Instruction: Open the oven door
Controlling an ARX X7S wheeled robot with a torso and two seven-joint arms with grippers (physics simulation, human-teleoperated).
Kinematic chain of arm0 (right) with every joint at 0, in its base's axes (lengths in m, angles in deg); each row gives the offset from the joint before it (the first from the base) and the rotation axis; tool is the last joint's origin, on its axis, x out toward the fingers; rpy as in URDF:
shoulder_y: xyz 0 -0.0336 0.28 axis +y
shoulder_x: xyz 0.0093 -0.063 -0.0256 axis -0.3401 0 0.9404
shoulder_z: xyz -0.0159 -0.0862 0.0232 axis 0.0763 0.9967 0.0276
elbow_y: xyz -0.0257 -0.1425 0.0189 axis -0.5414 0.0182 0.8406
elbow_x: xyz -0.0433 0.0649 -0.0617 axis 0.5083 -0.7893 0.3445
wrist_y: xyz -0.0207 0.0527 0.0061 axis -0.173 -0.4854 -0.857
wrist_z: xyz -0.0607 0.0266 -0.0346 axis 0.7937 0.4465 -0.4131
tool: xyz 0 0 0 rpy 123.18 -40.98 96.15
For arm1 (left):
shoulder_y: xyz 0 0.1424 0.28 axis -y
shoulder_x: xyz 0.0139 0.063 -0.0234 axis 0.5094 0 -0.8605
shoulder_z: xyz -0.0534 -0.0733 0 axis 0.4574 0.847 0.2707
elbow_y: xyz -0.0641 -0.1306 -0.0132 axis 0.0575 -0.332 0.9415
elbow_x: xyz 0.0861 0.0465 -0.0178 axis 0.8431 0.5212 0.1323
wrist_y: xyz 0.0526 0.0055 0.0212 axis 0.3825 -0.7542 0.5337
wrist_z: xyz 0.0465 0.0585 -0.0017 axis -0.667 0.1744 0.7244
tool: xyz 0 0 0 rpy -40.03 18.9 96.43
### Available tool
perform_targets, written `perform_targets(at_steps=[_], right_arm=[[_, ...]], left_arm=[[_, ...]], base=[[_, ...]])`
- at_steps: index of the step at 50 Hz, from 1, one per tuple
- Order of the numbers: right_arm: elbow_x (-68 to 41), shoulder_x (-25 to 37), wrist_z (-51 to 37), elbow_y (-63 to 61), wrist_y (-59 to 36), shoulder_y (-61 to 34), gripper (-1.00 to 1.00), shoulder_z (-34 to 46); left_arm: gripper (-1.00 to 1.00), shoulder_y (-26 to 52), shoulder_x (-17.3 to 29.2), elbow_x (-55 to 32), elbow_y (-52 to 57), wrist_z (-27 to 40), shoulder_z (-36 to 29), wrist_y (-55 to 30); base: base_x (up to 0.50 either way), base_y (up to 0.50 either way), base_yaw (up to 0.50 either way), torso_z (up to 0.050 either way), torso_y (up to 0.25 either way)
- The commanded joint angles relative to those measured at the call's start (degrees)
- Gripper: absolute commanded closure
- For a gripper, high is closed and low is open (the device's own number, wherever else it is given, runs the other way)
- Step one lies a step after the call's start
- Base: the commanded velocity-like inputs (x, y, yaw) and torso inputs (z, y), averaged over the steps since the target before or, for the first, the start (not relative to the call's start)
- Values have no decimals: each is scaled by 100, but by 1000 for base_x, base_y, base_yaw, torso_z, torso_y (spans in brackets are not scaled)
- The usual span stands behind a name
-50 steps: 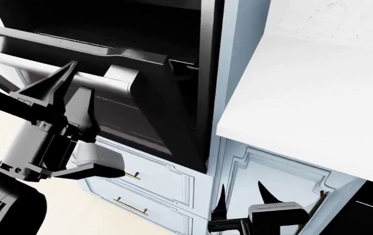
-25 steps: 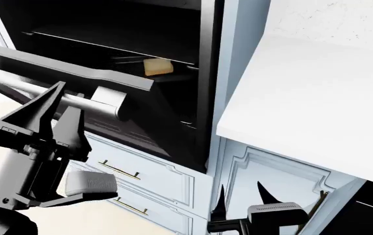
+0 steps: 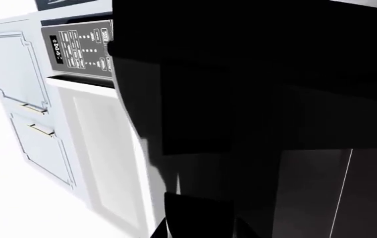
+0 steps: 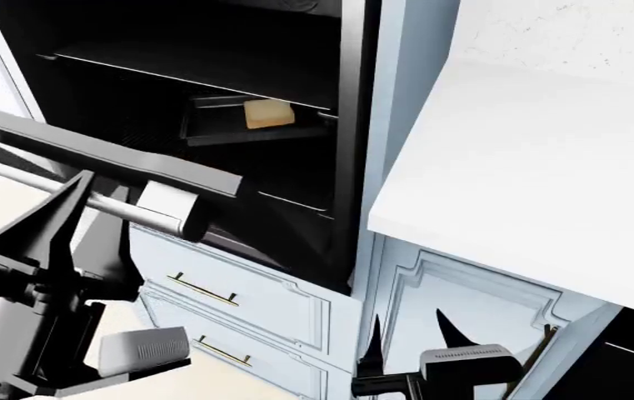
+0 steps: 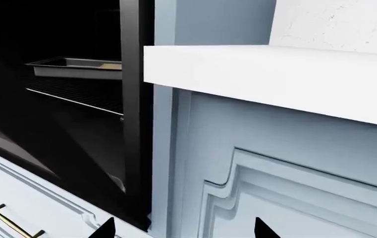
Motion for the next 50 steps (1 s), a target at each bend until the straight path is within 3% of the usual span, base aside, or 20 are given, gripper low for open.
perform_targets(at_steps=[1,50], right_arm=[[1,14,-18,0,14,4,-100,20],[74,37,-100,73,69,-14,-100,118]], left_arm=[[100,-135,166,305,-1,787,606,-275],[100,-1381,143,630,-384,2122,473,-369]], base=[[-1,3,5,0,0],[-1,1,3,1,2]])
